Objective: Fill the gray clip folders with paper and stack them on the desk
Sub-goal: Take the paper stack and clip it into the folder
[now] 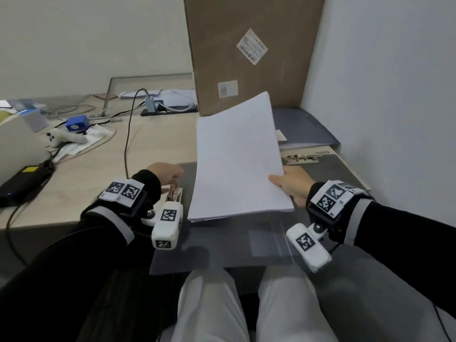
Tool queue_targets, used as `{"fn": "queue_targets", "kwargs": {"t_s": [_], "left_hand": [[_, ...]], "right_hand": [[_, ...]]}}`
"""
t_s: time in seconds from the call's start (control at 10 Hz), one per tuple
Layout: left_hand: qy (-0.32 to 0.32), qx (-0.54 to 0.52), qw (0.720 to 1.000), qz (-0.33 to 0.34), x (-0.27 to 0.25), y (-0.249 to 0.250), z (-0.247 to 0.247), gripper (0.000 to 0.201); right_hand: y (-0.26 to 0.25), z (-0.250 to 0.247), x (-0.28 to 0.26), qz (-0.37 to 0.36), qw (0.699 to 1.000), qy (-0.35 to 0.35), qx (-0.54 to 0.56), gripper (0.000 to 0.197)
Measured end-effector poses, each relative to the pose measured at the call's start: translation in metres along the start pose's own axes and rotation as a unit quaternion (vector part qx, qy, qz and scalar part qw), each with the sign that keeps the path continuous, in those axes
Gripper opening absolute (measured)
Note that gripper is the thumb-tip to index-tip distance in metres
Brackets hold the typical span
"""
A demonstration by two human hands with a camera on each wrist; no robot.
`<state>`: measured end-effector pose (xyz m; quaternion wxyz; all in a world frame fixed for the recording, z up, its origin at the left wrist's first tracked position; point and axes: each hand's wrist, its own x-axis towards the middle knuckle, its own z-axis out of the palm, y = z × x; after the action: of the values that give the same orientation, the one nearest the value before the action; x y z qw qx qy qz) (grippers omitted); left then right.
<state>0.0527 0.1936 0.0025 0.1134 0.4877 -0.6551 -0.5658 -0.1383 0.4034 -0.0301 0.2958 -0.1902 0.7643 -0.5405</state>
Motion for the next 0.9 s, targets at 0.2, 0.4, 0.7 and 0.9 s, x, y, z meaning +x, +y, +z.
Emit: {"fn": "queue_targets", "kwargs": {"t_s": [0.2, 0.4, 0.7, 0.9], "left_hand": [[0.036, 0.031, 0.999, -0.007, -0.019, -0.032, -0.018, 0.016], [0.026, -0.020, 0.999, -0.008, -0.032, -0.040, -0.009, 0.017], [0.032, -0.047, 0.996, -0.069, -0.033, -0.039, -0.010, 0.045], [0.052, 0.037, 0.998, 0.003, -0.031, -0.038, -0.010, 0.047]], "right_hand": [[0.028, 0.010, -0.027, 0.063, 0.997, -0.028, 0.034, 0.033], [0.032, 0.023, -0.046, 0.060, 0.997, -0.053, -0.009, 0.041], [0.034, 0.029, -0.045, 0.057, 0.995, -0.063, -0.061, 0.040], [0.043, 0.026, -0.036, 0.074, 0.993, -0.073, -0.058, 0.046]]}}
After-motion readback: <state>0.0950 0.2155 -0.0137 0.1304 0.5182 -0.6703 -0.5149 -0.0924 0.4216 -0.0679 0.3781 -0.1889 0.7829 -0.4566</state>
